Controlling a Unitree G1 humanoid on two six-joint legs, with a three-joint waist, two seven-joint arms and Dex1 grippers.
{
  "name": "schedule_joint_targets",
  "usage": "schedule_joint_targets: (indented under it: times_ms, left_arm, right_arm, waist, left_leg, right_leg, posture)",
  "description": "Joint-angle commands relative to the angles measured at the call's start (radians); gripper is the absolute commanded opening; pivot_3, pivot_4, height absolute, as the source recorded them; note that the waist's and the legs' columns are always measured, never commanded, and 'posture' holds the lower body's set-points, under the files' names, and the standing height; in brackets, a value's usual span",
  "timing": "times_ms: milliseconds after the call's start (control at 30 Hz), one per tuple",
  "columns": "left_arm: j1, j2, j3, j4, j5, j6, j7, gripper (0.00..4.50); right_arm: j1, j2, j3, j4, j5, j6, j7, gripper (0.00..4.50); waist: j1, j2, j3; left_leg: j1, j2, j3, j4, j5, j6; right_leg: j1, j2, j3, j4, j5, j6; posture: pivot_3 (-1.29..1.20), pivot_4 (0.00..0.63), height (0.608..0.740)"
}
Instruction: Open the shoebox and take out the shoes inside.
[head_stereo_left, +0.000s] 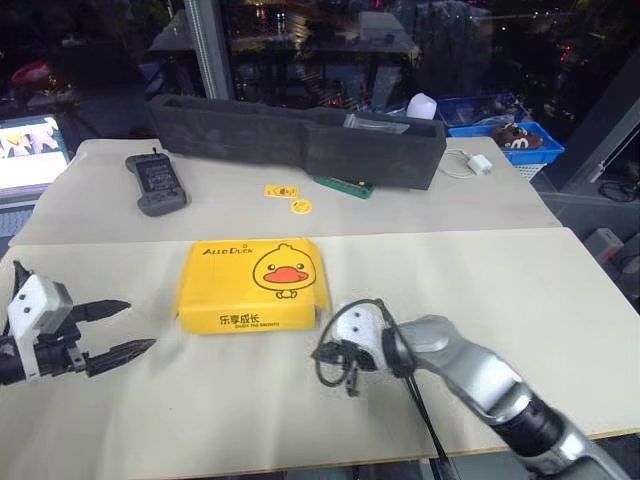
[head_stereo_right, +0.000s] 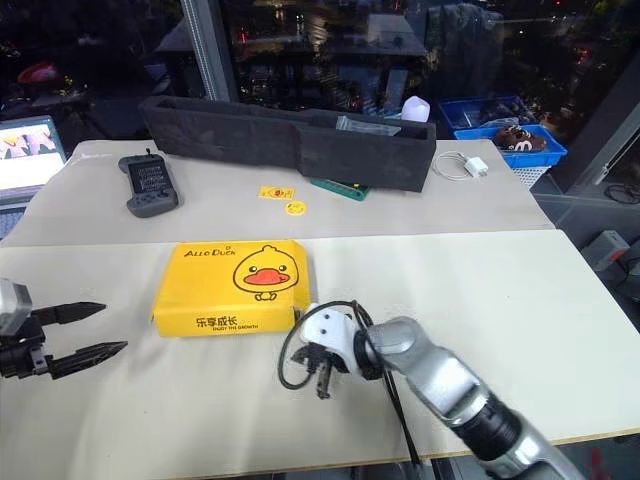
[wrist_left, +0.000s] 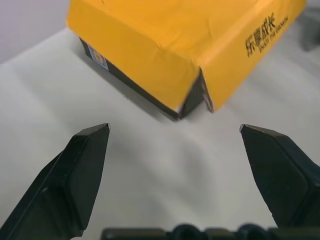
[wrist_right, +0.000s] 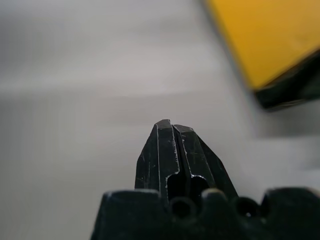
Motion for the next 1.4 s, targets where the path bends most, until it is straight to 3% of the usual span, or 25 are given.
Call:
schedule_joint_targets:
  times_ms: [33,367,633,900,1100,1400]
  left_arm:
    - [-0.036,0.018,-0.009,0.024,0.013,-0.010,-0.002,4.50]
    - [-0.108,0.019,-0.052,0.072,0.042,-0.028,-0.007,4.50]
    - [-0.121,0.013,-0.058,0.083,0.047,-0.041,-0.006,4.50]
    - [-0.119,0.003,-0.066,0.086,0.046,-0.045,-0.001,4.50]
    - [-0.133,-0.003,-0.078,0.094,0.045,-0.049,0.003,4.50]
    - [-0.112,-0.016,-0.055,0.077,0.045,-0.050,0.016,4.50]
  right_arm:
    - [0.040,0.027,-0.049,-0.034,0.010,0.039,-0.041,0.02]
    - [0.071,0.115,-0.169,0.022,0.074,0.052,-0.083,0.02]
    - [0.036,0.172,-0.185,0.138,0.052,-0.016,-0.096,0.02]
    - [0.033,0.190,-0.259,0.090,0.145,0.017,-0.054,0.02]
    - [-0.012,0.199,-0.312,0.037,0.277,0.055,0.028,0.02]
    - [-0.119,0.252,-0.340,0.153,0.279,0.013,0.003,0.02]
  waist:
    - [0.002,-0.002,-0.001]
    - [0.003,-0.003,-0.002]
    - [-0.002,-0.003,-0.002]
    - [-0.009,-0.003,-0.002]
    - [-0.009,-0.003,-0.002]
    - [-0.011,-0.003,-0.002]
  left_leg:
    - [0.001,0.000,0.000,0.000,0.000,0.000]
    - [0.002,0.003,0.001,0.002,-0.001,-0.002]
    - [0.002,0.003,0.002,0.003,0.000,-0.002]
    - [0.002,0.004,0.002,0.003,0.000,-0.002]
    - [0.002,0.004,0.002,0.003,0.000,-0.002]
    - [0.002,0.007,0.002,0.003,0.000,-0.001]
  right_leg:
    - [0.000,0.000,0.000,0.001,0.000,0.000]
    - [-0.002,0.001,-0.001,0.008,-0.001,-0.002]
    - [-0.003,0.001,-0.001,0.008,-0.001,-0.002]
    - [-0.003,0.002,-0.001,0.009,-0.001,-0.002]
    - [-0.003,0.002,-0.001,0.009,-0.001,-0.002]
    - [-0.005,0.005,-0.001,0.009,0.000,-0.003]
  posture:
    - [0.00,0.150,0.738]
    - [0.00,0.150,0.738]
    - [0.00,0.150,0.738]
    - [0.00,0.150,0.738]
    - [0.00,0.150,0.738]
    - [0.00,0.150,0.738]
